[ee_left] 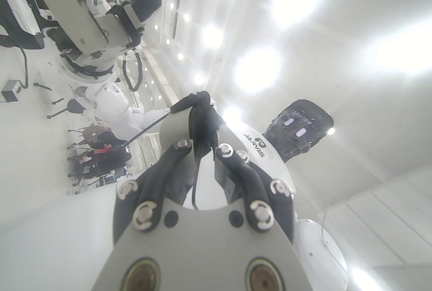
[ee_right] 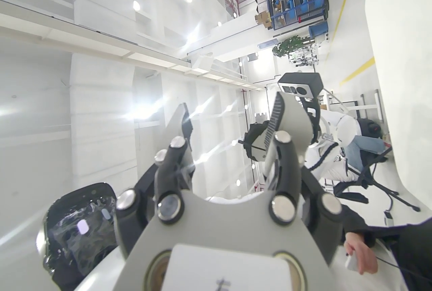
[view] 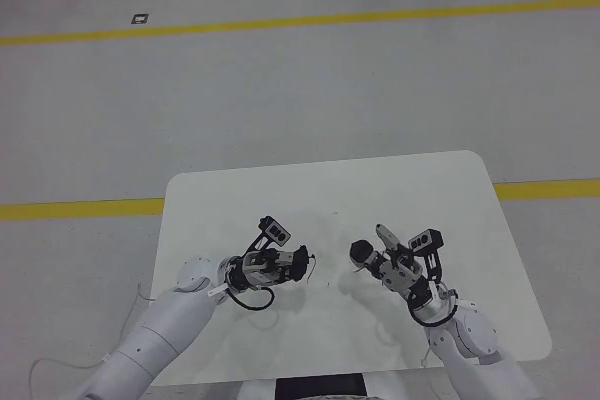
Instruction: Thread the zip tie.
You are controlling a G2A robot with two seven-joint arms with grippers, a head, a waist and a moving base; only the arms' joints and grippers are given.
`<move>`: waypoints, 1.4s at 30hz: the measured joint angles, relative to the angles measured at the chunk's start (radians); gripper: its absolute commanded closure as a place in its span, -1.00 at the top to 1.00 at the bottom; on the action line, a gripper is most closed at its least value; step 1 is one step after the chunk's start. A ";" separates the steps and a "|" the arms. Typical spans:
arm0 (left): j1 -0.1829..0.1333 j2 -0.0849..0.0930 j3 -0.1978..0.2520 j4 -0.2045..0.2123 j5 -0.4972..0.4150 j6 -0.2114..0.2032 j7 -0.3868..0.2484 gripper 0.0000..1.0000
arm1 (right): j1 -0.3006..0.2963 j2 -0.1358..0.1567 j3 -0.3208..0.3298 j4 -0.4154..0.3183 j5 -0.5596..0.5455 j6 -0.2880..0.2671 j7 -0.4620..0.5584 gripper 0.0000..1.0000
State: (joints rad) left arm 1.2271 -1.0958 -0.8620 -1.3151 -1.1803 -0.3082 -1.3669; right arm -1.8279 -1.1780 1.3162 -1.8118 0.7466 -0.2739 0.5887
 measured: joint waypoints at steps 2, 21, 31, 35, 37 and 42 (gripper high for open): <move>-0.001 0.001 -0.001 -0.004 0.018 0.000 0.016 -1.00 | 0.003 0.001 0.010 -0.003 -0.047 -0.023 -0.031 1.00; 0.055 0.067 -0.120 -0.038 0.449 0.003 0.133 -1.00 | -0.044 -0.005 0.140 -0.132 -0.529 -0.066 -0.150 1.00; 0.051 0.069 -0.106 -0.036 0.555 0.033 0.221 -1.00 | -0.033 -0.004 0.150 -0.134 -0.640 -0.063 -0.196 1.00; 0.044 0.069 -0.093 -0.014 0.618 0.042 0.279 -1.00 | -0.041 -0.003 0.159 -0.142 -0.733 -0.066 -0.240 1.00; 0.040 0.065 -0.077 -0.005 0.657 0.048 0.319 -1.00 | -0.047 -0.003 0.164 -0.145 -0.767 -0.065 -0.259 1.00; 0.024 0.056 -0.043 0.031 0.692 0.056 0.377 -1.00 | -0.055 -0.001 0.177 -0.149 -0.835 -0.061 -0.291 1.00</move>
State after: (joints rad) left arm 1.2508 -1.0401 -0.9050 -1.2837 -0.4880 -0.2519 -0.9898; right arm -1.8832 -1.1791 1.4932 -1.9605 -0.0887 -0.3348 0.2981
